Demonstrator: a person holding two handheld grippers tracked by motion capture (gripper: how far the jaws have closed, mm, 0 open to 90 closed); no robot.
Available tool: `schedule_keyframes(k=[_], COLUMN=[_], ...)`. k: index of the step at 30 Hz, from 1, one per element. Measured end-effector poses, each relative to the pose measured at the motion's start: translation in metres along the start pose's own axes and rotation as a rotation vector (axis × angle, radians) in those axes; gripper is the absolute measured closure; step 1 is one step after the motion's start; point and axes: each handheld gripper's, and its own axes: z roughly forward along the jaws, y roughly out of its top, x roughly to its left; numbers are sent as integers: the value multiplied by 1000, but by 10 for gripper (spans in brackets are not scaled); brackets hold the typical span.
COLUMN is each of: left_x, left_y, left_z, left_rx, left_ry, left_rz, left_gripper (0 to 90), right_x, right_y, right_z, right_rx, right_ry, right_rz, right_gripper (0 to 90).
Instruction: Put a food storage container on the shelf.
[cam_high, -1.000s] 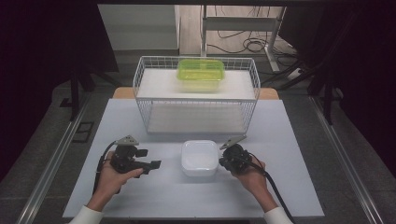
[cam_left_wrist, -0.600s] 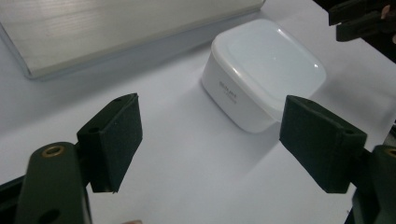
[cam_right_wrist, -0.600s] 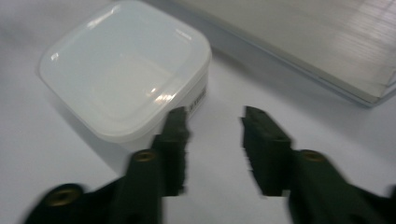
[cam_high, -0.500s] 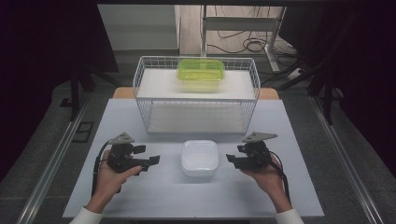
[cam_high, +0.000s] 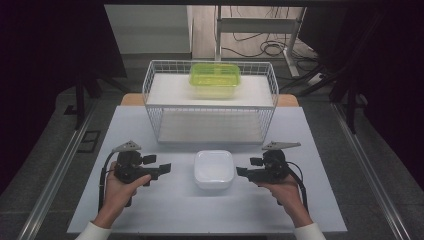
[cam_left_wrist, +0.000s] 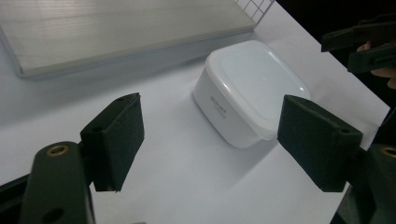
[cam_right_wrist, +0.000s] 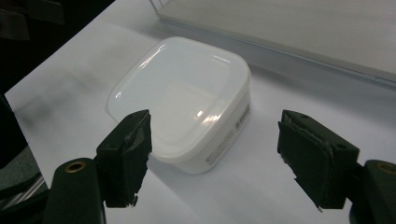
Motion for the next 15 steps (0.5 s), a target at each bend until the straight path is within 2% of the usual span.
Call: schedule_keyframes(k=[4,7,9,12,15], left_x=[-2,-5,-8,-10,-9], left_y=[1,2,3,6,8], left_z=[7,13,18,23,28], left_rx=[11,23,26,30,34], left_ry=[-21,-34,-64,-67,-82], left_rz=[-24,-33,-51,-54,-94], left_gripper=[232,237,242,253,286], right_x=[2,3,4,3,2], right_y=[-1,-2,-4,-5,-5], right_z=[5,9,12,17,21], right_rx=[-4,-1,4,11,19], right_ry=[16,3,-10,-4,2], right_rz=[21,24,27,45,62], right_gripper=[259,263,264,274,293])
